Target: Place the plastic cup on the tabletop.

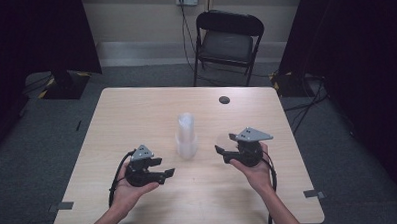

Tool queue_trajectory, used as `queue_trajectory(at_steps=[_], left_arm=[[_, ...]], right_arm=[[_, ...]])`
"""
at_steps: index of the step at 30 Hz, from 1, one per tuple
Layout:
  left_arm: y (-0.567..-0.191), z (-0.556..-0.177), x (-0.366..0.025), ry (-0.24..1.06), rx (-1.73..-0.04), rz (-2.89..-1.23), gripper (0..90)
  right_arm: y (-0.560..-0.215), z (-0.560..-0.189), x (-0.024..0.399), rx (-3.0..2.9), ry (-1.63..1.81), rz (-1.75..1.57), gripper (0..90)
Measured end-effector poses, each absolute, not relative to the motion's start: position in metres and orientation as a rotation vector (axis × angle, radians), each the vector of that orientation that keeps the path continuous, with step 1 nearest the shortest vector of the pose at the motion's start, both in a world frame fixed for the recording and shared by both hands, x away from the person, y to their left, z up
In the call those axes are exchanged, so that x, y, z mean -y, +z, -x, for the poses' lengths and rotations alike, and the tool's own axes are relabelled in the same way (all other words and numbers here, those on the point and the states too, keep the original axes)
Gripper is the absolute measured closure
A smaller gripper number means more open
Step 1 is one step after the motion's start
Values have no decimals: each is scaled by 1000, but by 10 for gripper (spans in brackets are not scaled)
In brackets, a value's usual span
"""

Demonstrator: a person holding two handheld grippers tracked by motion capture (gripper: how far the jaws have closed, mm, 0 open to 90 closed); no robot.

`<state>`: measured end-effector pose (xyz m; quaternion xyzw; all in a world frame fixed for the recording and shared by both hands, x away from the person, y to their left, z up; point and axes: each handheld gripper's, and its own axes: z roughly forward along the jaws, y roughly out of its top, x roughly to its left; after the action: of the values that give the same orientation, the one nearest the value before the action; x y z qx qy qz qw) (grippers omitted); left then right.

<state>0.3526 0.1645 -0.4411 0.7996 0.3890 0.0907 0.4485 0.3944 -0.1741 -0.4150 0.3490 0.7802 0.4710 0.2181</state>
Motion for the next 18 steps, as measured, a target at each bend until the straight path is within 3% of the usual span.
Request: queue_trajectory(at_steps=[18], left_arm=[[-440, -350, -176, 238, -971, -2000, 337]], right_arm=[[-416, -439, 172, -2097, 1277, -1038, 302]])
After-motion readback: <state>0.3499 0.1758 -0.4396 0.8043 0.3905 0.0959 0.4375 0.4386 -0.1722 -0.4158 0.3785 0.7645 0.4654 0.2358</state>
